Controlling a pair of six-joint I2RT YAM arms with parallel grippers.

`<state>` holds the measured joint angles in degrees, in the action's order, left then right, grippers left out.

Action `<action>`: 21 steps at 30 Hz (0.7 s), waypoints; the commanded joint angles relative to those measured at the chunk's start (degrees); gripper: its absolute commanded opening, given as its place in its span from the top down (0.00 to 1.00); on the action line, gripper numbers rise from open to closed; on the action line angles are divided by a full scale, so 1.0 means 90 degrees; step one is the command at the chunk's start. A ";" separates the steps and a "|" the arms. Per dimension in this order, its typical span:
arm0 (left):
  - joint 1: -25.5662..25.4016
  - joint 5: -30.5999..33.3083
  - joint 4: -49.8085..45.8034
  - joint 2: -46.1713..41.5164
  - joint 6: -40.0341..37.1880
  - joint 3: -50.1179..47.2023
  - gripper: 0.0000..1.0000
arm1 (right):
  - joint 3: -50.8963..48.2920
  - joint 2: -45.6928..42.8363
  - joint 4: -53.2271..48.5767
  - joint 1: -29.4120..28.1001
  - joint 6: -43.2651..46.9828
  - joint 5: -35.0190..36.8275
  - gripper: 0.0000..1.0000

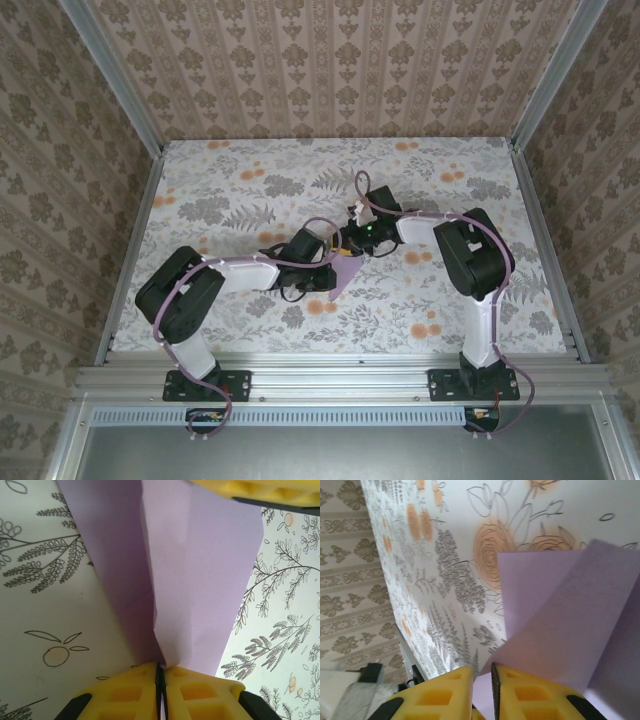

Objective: Fold a paper plane with a square sheet of paper (pick it up from the middle)
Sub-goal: Fourth fold the wing at the center of the table.

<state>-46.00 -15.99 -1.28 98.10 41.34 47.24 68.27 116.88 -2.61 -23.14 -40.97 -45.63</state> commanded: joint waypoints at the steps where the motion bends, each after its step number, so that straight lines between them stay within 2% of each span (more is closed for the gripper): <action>1: 0.0025 0.0146 -0.0483 -0.0089 -0.0261 -0.0172 0.85 | 0.0328 0.0223 -0.0586 0.0002 0.0347 0.0257 0.79; 12: -0.0016 -0.0030 -0.0487 -0.0234 -0.0495 -0.0228 0.83 | 0.0470 0.0485 -0.0880 -0.0045 0.0490 0.0492 0.79; 21: 0.0055 -0.0230 -0.0419 -0.0388 -0.0388 -0.0114 0.76 | 0.0510 0.0529 -0.0974 -0.0086 0.0548 0.0542 0.79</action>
<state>-45.98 -16.71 -3.05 96.47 38.52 46.46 71.94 120.07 -9.13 -23.53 -37.21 -42.39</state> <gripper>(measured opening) 0.234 0.206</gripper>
